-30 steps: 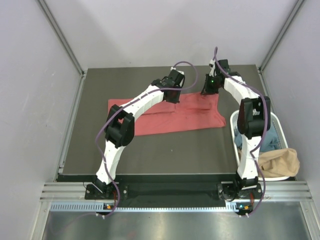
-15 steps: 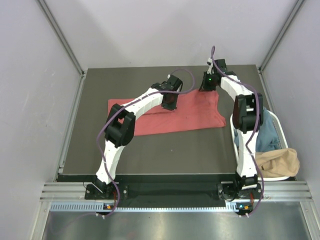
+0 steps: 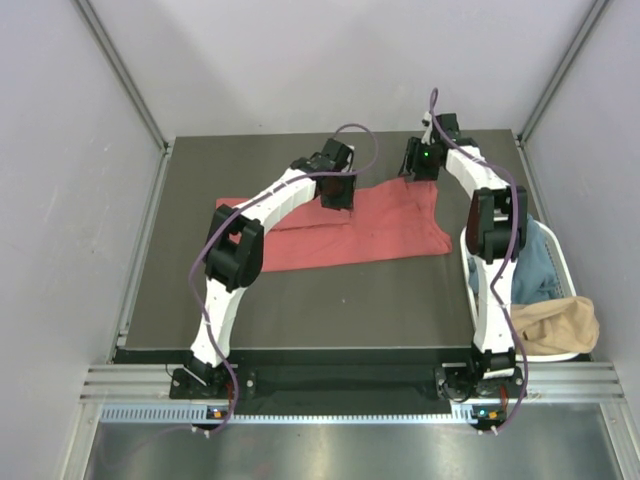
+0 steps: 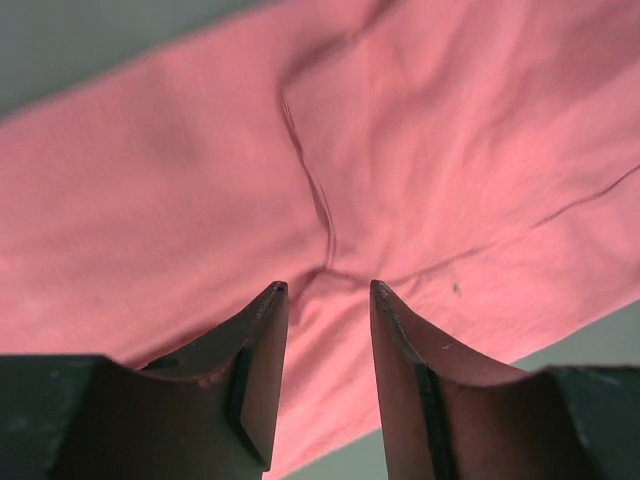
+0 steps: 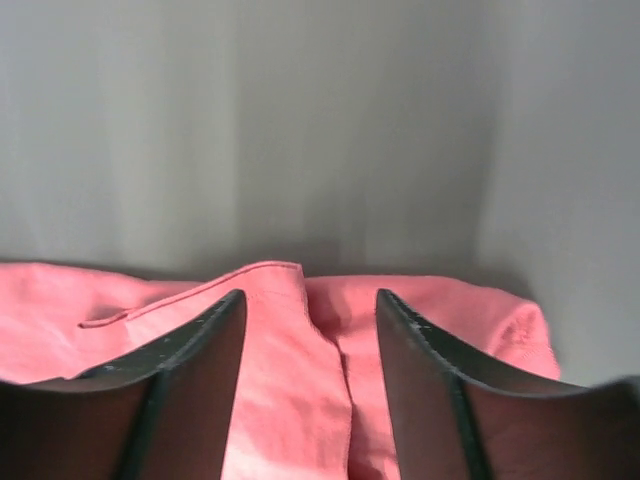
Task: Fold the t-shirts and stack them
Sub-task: Fold the tshirt
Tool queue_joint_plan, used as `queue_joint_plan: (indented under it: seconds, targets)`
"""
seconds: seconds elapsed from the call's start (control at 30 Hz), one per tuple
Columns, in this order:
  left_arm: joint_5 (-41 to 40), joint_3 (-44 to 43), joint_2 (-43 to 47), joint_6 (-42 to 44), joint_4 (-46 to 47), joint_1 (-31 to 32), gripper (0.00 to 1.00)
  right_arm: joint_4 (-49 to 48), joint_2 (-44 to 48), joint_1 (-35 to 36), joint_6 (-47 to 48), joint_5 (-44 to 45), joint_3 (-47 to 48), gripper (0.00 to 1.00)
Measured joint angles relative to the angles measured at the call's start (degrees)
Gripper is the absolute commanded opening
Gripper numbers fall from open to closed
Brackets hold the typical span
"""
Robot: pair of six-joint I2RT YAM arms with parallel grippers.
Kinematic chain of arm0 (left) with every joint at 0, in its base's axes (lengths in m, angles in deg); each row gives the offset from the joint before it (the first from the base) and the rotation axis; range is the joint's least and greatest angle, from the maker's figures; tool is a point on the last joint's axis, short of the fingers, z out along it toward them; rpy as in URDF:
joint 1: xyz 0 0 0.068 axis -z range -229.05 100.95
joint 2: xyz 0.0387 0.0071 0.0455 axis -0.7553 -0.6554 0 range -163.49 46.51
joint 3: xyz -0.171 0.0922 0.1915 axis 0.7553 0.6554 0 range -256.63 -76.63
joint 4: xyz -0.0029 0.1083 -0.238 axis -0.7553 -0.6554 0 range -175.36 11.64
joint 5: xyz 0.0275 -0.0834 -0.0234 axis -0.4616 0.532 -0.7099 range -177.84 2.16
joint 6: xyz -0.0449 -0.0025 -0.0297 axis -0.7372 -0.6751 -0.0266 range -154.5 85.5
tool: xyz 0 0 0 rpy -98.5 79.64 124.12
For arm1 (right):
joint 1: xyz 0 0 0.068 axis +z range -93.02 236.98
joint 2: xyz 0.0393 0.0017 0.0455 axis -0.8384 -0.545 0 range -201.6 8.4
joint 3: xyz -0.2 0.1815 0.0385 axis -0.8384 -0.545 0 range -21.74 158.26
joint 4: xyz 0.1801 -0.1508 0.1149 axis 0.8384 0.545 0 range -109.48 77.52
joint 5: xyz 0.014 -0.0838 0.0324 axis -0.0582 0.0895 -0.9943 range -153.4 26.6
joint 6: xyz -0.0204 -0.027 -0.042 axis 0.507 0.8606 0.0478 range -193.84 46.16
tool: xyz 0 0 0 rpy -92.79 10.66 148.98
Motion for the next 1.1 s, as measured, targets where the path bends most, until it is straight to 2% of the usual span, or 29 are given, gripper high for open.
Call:
queue_joint_plan:
  seconds: [0.27, 0.6, 0.83, 1.0, 1.1]
  targets:
    - [5.35, -3.61, -3.61, 0.07, 8.22, -4.42, 0.42, 5.2, 1.95, -0.76, -0.26, 0.81, 1.07, 0.6]
    - [7.67, -4.94, -10.58, -0.26, 12.94, -3.48, 0.4, 6.27, 10.8, -1.38, 0.17, 0.15, -4.72, 0.6]
    - [7.3, -6.16, -11.89, -1.05, 14.25, -3.45, 0.3, 5.88, 11.85, -2.64, 0.15, -0.7, -8.57, 0.6]
    - [5.18, -6.27, -12.02, -0.85, 14.71, -3.45, 0.12, 5.55, 11.85, -2.89, 0.11, -1.6, -9.55, 0.61]
    - [4.0, -6.32, -12.02, -0.52, 14.75, -3.34, 0.11, 5.09, 11.96, -2.89, -0.17, -2.1, -11.06, 0.61]
